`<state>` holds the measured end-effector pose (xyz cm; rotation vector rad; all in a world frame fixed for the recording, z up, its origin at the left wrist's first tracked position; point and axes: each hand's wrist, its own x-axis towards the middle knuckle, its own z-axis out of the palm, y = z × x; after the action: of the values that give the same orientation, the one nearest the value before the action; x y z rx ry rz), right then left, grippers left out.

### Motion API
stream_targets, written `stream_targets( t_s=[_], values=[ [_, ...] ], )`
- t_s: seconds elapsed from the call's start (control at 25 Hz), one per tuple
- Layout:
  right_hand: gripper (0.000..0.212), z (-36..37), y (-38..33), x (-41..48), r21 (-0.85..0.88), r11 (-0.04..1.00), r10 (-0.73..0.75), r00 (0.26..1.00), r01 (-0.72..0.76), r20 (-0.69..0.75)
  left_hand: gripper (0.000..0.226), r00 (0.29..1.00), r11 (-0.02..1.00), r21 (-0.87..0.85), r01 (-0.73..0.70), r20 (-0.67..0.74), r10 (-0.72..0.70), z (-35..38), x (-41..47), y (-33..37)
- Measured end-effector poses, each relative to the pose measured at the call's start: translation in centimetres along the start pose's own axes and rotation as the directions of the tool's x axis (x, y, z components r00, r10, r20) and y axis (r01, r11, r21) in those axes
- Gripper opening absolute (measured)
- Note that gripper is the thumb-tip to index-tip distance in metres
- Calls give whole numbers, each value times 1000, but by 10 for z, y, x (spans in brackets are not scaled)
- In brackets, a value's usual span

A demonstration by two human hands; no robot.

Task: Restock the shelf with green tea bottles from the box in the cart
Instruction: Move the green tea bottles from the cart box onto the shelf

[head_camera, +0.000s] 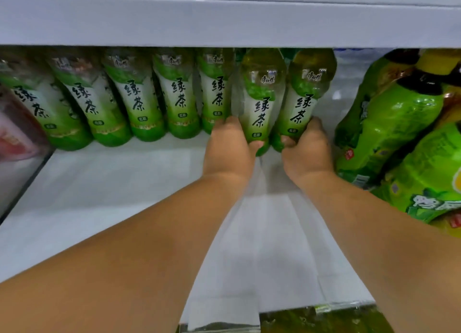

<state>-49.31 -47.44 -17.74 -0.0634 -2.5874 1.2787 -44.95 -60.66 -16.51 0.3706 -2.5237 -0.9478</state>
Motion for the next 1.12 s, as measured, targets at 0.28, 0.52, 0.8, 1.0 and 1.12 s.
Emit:
stream_targets(
  t_s=[0.28, 0.52, 0.8, 1.0, 1.12],
  values=[
    [34, 16, 12, 32, 61, 996, -66, 998, 65, 1, 39, 1000, 995, 103, 15, -4, -15, 22, 38, -1],
    [34, 28, 22, 42, 136, 987, -88, 996, 83, 26, 40, 999, 992, 124, 33, -40, -29, 30, 53, 0],
    [45, 35, 23, 48, -41, 997, -61, 997, 62, 43, 43, 999, 984, 171, 41, -15, -39, 28, 56, -2],
    [35, 32, 24, 47, 13, 999, -49, 998, 49, 42, 41, 998, 991, 120, 59, 22, -62, 29, 53, -7],
    [36, 31, 24, 47, 21, 998, -55, 998, 55, 43, 41, 999, 991, 130, 45, 24, -48, 29, 52, -7]
  ],
)
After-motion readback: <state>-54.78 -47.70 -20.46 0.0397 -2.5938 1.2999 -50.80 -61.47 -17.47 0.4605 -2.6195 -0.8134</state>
